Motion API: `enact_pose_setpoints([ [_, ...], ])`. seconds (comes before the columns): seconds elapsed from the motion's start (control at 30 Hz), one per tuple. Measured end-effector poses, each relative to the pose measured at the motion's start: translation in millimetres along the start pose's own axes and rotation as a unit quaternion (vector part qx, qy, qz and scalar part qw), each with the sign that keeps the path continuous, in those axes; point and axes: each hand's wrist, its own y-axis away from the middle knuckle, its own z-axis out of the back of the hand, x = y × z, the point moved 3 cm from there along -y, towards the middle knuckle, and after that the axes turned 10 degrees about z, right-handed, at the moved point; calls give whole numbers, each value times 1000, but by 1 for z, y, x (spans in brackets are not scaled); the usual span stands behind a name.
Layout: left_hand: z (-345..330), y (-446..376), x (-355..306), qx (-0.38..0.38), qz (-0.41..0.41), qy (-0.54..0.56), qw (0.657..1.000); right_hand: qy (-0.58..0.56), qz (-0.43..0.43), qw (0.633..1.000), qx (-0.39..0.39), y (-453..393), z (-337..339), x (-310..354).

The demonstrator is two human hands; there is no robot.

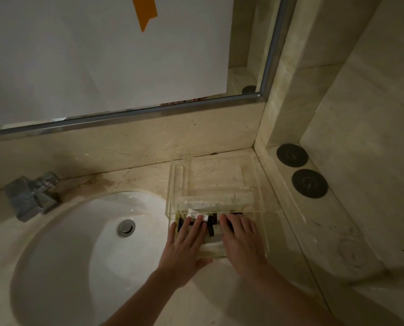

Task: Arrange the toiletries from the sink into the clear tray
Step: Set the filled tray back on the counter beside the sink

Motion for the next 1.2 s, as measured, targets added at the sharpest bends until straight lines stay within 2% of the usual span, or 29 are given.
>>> enact_pose_setpoints([
  [0.4,2,-8,-2,-29,6,-4,1000,10,3,1000,19,-1,-1,0],
  [0.7,5,-16,0,-50,15,-6,999,-5,-19,1000,-21,-16,2,-5],
  [1.2,14,-20,1,-112,22,26,993,-27,-49,998,-27,-27,3,-15],
])
